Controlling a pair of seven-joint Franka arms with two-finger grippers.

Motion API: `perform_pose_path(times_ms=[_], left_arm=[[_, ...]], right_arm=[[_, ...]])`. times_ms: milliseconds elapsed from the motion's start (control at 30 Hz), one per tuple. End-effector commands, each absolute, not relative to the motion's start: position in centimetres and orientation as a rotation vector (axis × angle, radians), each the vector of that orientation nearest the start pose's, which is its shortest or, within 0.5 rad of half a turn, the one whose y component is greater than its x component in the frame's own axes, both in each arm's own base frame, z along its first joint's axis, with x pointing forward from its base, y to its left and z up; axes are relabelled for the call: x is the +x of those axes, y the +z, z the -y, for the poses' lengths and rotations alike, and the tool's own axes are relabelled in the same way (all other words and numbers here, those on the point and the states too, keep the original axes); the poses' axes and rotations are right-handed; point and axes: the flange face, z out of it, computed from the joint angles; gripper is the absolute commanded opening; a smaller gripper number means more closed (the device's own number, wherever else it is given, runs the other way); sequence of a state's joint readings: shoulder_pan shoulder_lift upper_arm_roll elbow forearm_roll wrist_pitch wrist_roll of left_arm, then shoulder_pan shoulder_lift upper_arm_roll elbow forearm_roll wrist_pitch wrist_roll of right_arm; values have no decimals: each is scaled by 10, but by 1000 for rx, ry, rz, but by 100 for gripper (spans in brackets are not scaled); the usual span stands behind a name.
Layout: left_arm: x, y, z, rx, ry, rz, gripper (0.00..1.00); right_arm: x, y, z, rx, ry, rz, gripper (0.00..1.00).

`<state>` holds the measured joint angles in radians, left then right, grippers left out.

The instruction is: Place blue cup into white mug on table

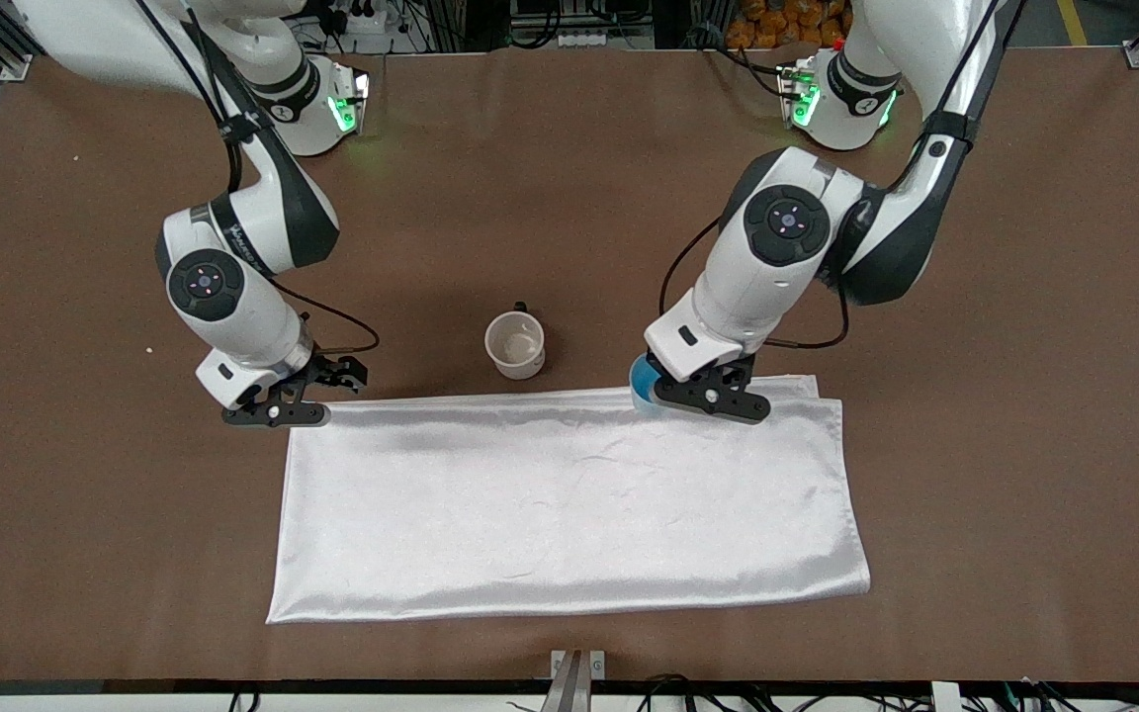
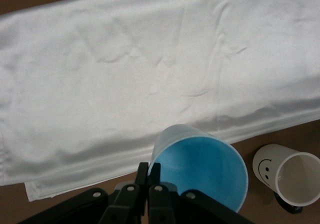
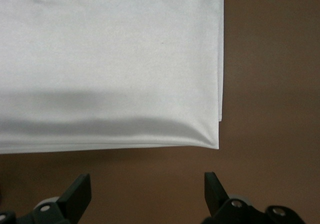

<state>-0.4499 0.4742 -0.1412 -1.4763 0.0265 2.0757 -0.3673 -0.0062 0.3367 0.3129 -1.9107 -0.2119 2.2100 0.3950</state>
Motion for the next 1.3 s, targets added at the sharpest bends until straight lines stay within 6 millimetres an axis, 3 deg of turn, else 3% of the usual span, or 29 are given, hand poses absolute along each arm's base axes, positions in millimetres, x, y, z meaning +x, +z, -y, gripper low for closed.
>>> perform_pose_path(times_ms=[0, 133, 267, 433, 733, 867, 1267], left_arm=[[584, 424, 391, -3200, -137, -360, 0], [573, 424, 407, -3200, -132, -400, 0], [565, 425, 418, -3213, -123, -392, 0], [547, 429, 448, -3232, -123, -406, 0], [526, 426, 476, -3236, -112, -415, 0], [518, 424, 490, -3238, -108, -445, 0], [486, 400, 529, -3240, -49, -487, 0]], right_arm=[[577, 372, -152, -3165, 21, 71, 100], [569, 402, -137, -3132, 62, 71, 100], [560, 428, -135, -3137, 54, 76, 100], [552, 464, -132, -3137, -16, 52, 100], [558, 529, -108, -3137, -46, 68, 100], [561, 546, -92, -3139, -39, 98, 100], [559, 589, -92, -3144, -35, 142, 100]])
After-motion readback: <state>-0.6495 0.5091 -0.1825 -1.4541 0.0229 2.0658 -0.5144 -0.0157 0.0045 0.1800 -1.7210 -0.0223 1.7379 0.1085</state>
